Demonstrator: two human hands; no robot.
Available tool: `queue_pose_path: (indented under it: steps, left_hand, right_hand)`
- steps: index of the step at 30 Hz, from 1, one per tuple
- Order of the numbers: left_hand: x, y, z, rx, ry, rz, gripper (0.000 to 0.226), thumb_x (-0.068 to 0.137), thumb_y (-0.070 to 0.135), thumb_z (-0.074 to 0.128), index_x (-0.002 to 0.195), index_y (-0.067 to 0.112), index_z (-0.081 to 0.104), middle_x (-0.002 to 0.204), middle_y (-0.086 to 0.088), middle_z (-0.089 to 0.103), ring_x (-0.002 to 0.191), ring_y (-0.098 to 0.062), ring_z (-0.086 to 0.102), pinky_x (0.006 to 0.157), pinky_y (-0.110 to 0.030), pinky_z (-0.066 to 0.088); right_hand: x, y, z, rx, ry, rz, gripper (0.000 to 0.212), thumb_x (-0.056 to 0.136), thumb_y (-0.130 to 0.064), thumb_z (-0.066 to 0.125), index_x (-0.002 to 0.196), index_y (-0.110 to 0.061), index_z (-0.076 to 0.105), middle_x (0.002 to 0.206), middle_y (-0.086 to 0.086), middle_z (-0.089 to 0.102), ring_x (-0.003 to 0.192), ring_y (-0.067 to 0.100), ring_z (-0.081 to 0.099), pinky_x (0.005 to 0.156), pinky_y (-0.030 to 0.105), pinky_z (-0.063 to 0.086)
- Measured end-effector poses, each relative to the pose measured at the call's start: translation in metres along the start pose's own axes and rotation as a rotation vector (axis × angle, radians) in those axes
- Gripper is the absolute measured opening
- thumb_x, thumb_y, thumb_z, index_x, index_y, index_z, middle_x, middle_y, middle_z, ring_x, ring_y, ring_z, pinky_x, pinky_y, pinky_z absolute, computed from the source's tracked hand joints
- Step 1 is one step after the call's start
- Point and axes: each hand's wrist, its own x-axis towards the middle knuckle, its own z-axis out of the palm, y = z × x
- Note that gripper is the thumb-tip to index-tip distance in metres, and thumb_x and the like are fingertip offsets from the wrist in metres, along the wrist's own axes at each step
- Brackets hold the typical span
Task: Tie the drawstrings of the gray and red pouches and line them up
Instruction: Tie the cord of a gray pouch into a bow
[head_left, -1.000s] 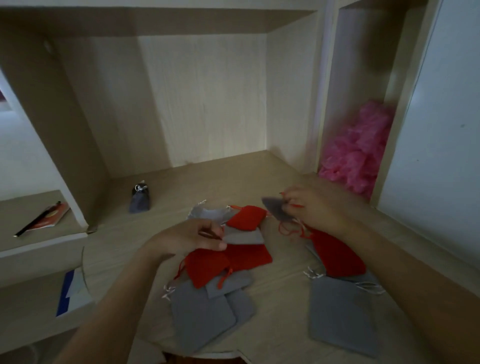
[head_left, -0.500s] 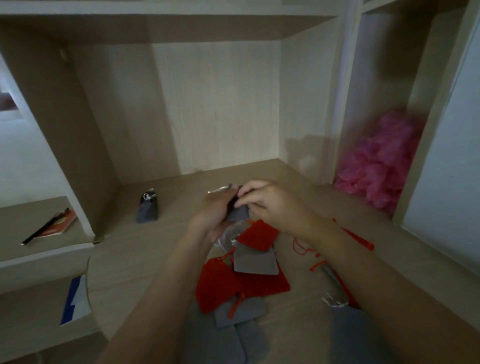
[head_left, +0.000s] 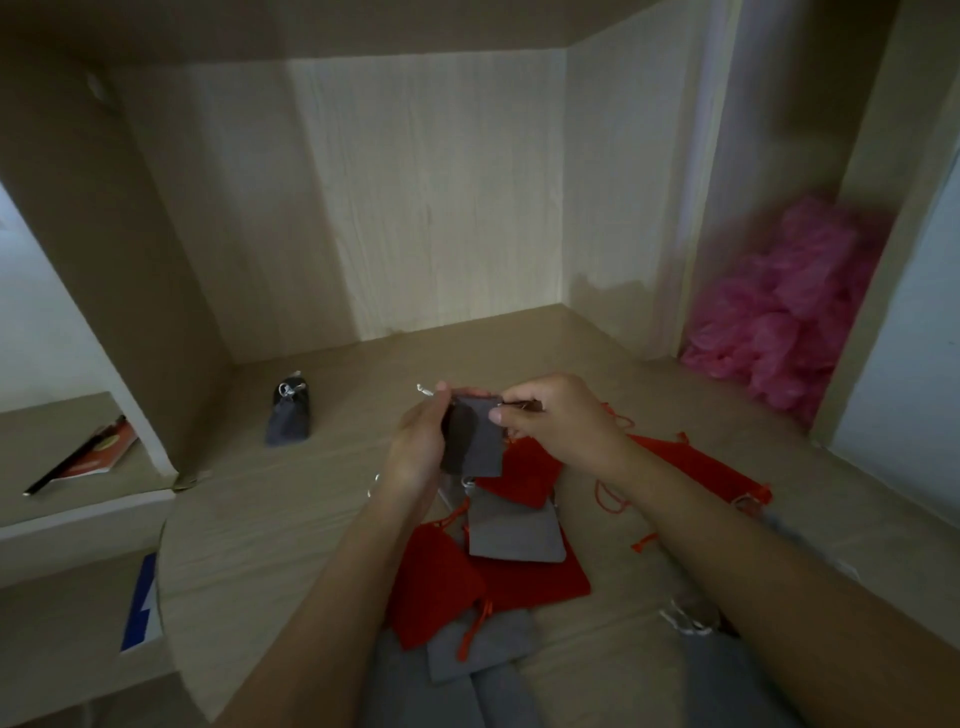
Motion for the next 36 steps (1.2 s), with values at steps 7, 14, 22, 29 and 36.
queue_pose_path:
  steps: [7, 14, 22, 29, 36]
  left_hand:
    - [-0.002, 0.003, -0.010, 0.054, 0.123, 0.190, 0.032, 0.099, 0.026, 0.042, 0.093, 0.013, 0.071, 0.092, -0.008, 0.072, 0.083, -0.012, 0.067, 0.077, -0.027, 0.051]
    - [0.011, 0.006, -0.026, -0.217, 0.161, 0.069, 0.044, 0.103, 0.030, 0.027, 0.092, 0.014, 0.066, 0.075, 0.008, 0.073, 0.077, -0.002, 0.066, 0.072, -0.017, 0.046]
    - [0.014, 0.011, -0.036, -0.602, 0.163, 0.045, 0.037, 0.103, 0.026, 0.028, 0.091, 0.010, 0.060, 0.066, 0.008, 0.071, 0.066, -0.002, 0.067, 0.060, -0.013, 0.052]
    - [0.001, 0.011, -0.023, -0.345, 0.008, -0.023, 0.028, 0.097, 0.024, 0.043, 0.080, 0.004, 0.052, 0.040, 0.009, 0.049, 0.037, -0.001, 0.045, 0.043, -0.014, 0.040]
    - [-0.016, 0.012, -0.015, -0.088, -0.380, -0.054, 0.040, 0.090, 0.006, 0.044, 0.055, 0.014, 0.063, 0.053, 0.003, 0.035, 0.049, -0.005, 0.033, 0.049, -0.016, 0.029]
  right_hand:
    - [0.002, -0.006, -0.006, -0.027, -0.108, 0.038, 0.024, 0.094, 0.000, 0.047, 0.101, -0.002, 0.070, 0.074, 0.005, 0.067, 0.052, 0.000, 0.062, 0.053, 0.015, 0.049]
    - [-0.002, -0.012, -0.025, -0.089, -0.046, 0.042, 0.024, 0.091, -0.016, 0.057, 0.068, -0.013, 0.064, 0.060, 0.005, 0.066, 0.048, 0.017, 0.059, 0.051, 0.023, 0.046]
    - [-0.006, -0.038, -0.024, -0.226, -0.110, -0.133, 0.023, 0.091, -0.019, 0.058, 0.073, -0.009, 0.069, 0.060, -0.001, 0.067, 0.049, 0.003, 0.058, 0.054, 0.009, 0.040]
    - [-0.002, -0.027, -0.020, 0.288, 0.063, -0.074, 0.012, 0.077, -0.011, 0.076, 0.075, -0.023, 0.073, 0.062, -0.003, 0.067, 0.057, 0.003, 0.057, 0.056, 0.014, 0.043]
    - [-0.005, -0.032, -0.011, -0.036, 0.028, -0.296, 0.003, 0.079, -0.015, 0.070, 0.080, -0.015, 0.072, 0.091, -0.006, 0.068, 0.076, 0.004, 0.060, 0.068, 0.013, 0.042]
